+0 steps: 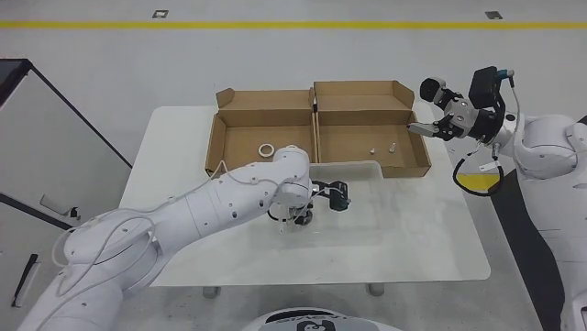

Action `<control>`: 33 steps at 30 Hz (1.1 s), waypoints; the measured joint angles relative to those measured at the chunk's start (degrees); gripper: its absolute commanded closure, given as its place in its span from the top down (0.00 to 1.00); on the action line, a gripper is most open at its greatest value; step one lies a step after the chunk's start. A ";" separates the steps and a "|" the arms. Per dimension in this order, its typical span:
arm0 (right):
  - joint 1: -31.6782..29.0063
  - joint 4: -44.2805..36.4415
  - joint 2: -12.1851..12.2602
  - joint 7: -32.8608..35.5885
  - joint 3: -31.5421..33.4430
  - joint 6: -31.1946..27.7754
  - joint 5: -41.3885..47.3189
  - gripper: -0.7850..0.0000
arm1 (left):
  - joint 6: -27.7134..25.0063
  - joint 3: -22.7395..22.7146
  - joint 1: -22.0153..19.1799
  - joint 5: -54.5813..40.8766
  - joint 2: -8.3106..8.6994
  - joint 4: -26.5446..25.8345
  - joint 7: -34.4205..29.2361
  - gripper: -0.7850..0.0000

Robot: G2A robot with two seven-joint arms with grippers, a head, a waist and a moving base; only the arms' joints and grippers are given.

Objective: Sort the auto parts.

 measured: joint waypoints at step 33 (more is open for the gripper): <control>0.00 0.00 0.00 0.00 0.00 0.00 0.00 1.00 | 4.01 -5.72 -13.43 -16.41 8.83 -22.46 -4.02 0.00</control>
